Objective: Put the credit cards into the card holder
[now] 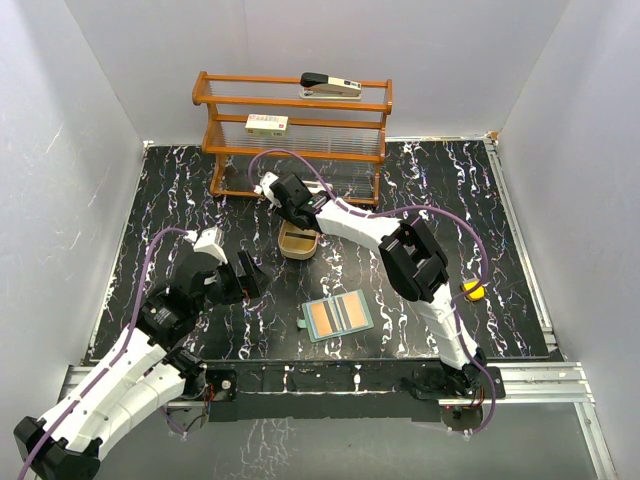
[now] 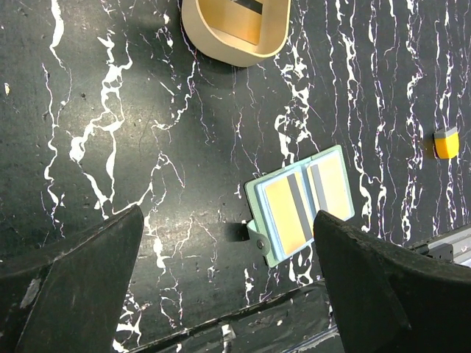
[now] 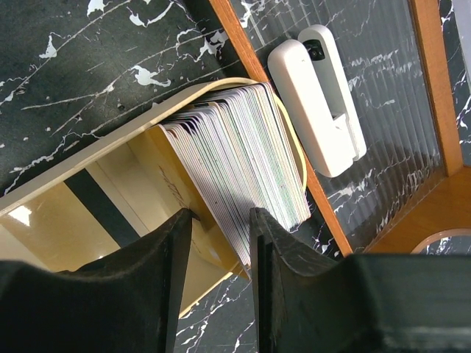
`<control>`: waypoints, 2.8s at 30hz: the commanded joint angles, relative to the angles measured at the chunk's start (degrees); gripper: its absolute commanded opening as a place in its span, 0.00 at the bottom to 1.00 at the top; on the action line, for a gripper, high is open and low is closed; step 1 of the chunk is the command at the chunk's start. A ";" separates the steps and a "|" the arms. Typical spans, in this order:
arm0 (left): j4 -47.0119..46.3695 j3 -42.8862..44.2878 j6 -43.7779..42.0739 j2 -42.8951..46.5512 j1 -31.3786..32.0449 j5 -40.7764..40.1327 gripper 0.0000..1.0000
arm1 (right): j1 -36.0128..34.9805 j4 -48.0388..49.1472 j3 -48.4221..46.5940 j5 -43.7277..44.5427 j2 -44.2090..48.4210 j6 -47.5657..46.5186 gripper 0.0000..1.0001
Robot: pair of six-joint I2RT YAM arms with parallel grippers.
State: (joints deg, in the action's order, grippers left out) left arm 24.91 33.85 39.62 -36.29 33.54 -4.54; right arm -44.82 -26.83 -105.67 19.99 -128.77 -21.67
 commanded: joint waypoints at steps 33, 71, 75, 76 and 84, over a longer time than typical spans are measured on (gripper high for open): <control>0.14 -0.28 -0.40 -0.62 -0.23 -0.45 0.98 | 3.37 2.06 -5.11 -2.51 1.72 4.52 0.34; -0.20 -0.50 -0.55 -1.13 -0.23 -0.21 0.99 | 3.34 0.66 -5.82 -4.16 4.67 4.12 0.27; -0.21 -0.45 -0.53 -1.17 -0.22 -0.21 0.98 | 3.40 0.51 -5.78 -4.54 5.00 3.97 0.27; -0.21 -0.52 -0.58 -1.17 -0.23 -0.20 0.99 | 3.39 0.49 -5.80 -4.77 5.02 3.86 0.24; -0.30 -0.46 -0.68 -1.24 -0.18 -0.05 0.99 | 3.38 0.10 -6.12 -5.19 5.49 3.91 0.21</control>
State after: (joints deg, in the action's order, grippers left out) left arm 24.91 33.67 39.59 -37.47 33.54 -4.54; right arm -42.63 -29.89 -108.38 12.88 -127.81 -17.30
